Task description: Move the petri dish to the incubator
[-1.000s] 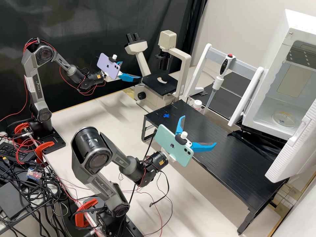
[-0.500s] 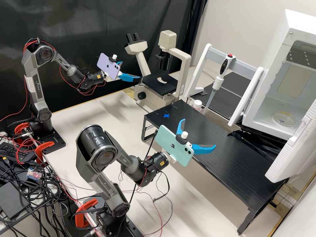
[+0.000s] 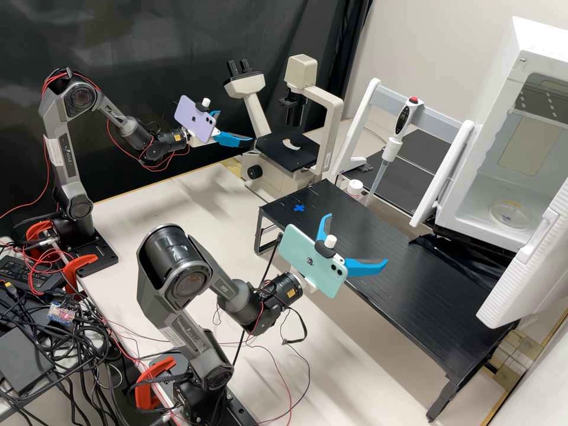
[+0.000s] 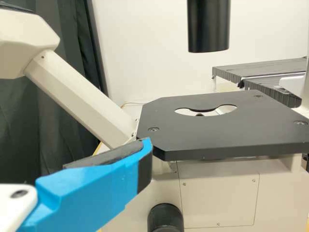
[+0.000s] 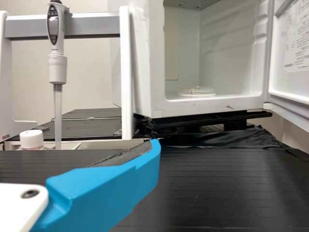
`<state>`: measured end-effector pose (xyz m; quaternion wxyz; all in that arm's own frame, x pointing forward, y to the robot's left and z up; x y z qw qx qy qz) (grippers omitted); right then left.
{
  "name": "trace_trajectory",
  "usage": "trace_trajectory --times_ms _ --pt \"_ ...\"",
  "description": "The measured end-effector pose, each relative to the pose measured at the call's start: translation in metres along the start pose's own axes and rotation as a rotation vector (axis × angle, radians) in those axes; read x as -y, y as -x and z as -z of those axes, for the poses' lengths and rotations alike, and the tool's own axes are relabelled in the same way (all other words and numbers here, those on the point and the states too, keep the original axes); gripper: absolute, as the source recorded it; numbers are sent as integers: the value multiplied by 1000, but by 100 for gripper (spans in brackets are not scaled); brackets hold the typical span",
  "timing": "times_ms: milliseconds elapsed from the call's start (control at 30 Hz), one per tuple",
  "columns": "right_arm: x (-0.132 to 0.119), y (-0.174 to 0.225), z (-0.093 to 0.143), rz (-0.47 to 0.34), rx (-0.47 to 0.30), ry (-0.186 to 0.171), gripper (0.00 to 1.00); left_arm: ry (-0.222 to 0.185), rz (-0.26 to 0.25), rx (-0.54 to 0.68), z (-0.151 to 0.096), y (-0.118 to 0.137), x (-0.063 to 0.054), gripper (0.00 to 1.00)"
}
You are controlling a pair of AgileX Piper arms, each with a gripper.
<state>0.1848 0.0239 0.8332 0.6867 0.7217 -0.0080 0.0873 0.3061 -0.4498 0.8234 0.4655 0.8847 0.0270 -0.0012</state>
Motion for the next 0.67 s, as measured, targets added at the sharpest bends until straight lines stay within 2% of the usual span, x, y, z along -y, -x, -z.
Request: trace_trajectory --times_ms 233,467,533,667 --pt "5 0 4 28 -24 40 100 0 0 0 0 0 0 100" --pt "8 0 7 43 -42 54 100 0 0 0 0 0 0 100" --pt "6 -1 7 34 -39 37 100 0 0 0 0 0 0 100" --pt "1 -3 5 8 -26 -31 100 0 0 0 0 0 0 100"
